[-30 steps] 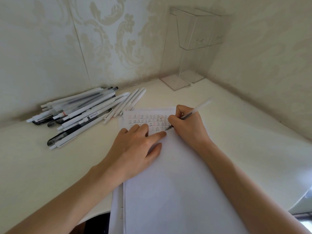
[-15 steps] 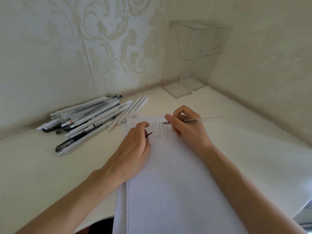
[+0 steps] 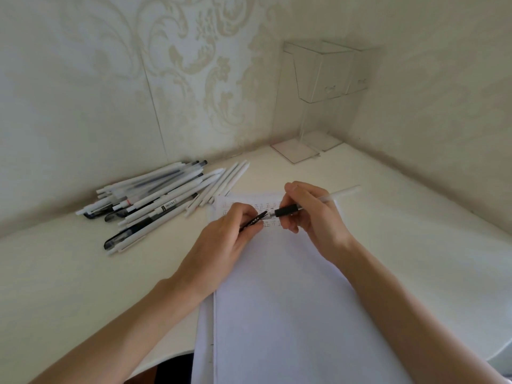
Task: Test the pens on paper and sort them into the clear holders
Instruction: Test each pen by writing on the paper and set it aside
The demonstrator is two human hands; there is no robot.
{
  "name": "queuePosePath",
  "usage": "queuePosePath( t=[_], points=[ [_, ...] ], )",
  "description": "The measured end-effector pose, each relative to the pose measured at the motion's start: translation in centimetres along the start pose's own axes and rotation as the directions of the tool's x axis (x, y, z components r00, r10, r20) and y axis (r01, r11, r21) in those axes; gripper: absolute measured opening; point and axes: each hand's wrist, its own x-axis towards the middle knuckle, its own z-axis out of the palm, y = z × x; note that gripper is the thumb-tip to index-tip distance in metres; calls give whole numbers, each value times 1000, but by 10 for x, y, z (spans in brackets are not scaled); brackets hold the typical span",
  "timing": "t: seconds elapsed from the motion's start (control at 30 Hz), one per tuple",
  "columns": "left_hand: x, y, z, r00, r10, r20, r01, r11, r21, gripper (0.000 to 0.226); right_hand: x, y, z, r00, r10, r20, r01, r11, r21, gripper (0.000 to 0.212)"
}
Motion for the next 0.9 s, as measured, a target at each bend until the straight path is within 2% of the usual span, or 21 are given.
queuePosePath(
  t=[0.23,0.53,0.7,0.8,0.9],
  points=[
    [0,-3,-1,980,198,18,-199,972,128,32,-2,1,8,994,91,58,-90,996,-18,37],
    [-3,-5,0,959,279,-56,-266,948,173,26,-5,5,14,992,88,93,-85,996,-34,36],
    [9,-8,-10,961,216,-171,-178,960,215,29,1,-3,15,988,22,155,-19,1000,-20,34],
    [19,-26,-37,922,123,-367,-16,959,281,21,1,-2,10,996,-25,82,35,992,-122,29],
    [21,-52,-60,896,45,-441,188,862,470,15,2,4,5,1000,-23,18,28,957,-287,20]
  ],
)
